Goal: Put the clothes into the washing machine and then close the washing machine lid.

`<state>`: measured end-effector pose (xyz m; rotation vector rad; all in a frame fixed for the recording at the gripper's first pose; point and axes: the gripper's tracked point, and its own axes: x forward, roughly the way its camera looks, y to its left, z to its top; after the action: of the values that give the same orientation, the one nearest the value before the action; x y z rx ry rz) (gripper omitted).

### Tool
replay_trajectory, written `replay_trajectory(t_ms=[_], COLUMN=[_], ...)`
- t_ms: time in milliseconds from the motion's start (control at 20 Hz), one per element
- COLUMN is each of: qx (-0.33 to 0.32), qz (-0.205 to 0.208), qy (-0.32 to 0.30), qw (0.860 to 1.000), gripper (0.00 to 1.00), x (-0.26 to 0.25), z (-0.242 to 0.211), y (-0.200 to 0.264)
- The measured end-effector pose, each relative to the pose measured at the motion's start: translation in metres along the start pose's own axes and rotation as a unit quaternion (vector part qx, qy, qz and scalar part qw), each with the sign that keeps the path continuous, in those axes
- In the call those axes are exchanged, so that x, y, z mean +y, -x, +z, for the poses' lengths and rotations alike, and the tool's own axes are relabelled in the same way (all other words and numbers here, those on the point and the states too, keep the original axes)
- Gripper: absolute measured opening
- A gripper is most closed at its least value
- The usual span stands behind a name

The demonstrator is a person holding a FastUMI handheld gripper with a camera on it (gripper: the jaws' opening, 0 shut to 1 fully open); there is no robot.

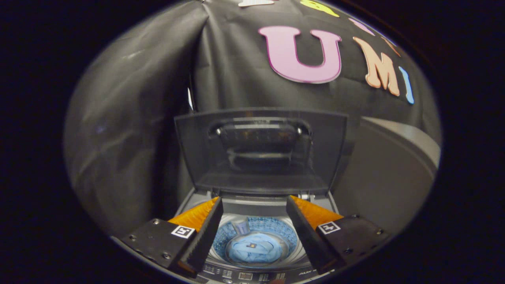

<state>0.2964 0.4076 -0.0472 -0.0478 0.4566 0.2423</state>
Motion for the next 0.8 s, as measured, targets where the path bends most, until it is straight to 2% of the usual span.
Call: replay_trajectory(t_ms=[100,450,650,800], qx=[-0.022,-0.108,-0.132,-0.122], qz=[0.006,-0.013,-0.031,-0.036], qy=[-0.012,-0.029,0.001,-0.002], qw=[1.000,0.994,0.991,0.992], gripper=[0.98,0.97,0.97,0.97], x=[0.007,-0.004,-0.013,-0.015], z=[0.033,0.136,0.162,0.156], y=[0.009,0.014,-0.018,-0.057])
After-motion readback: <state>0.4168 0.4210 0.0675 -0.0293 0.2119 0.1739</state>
